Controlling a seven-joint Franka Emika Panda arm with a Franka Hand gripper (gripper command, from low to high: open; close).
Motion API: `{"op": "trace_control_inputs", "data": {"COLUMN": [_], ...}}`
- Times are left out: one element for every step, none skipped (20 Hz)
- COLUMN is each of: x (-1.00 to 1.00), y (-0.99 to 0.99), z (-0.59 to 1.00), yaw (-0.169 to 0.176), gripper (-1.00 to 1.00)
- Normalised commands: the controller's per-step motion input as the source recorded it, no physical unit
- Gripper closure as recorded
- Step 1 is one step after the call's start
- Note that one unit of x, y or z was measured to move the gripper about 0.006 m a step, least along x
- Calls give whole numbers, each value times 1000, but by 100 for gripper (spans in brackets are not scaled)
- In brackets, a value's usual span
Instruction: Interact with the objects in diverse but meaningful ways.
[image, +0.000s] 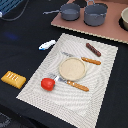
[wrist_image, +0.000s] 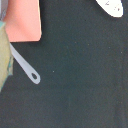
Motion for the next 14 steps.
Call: {"op": "trace_control_inputs", "data": {"x": [283, 346, 383, 360, 323, 329, 337, 334, 329, 331, 343, 331, 311, 231], "y": [-491, -520, -494, -457, -486, -446, -483, -549, -626, -657, -614, -571, -529, -486], "z": [-46, -34, -34, -26, -26, -31, -31, -43, -63, -103, -137, -154, -186, -214], "yaw": [4, 2, 1, 0, 2, 0, 2, 2, 0, 0, 9, 16, 29, 56], "gripper": [-100, -100, -100, -100, -100, -100, -100, -100, -100, -100, -100, -100, -100, -100]}}
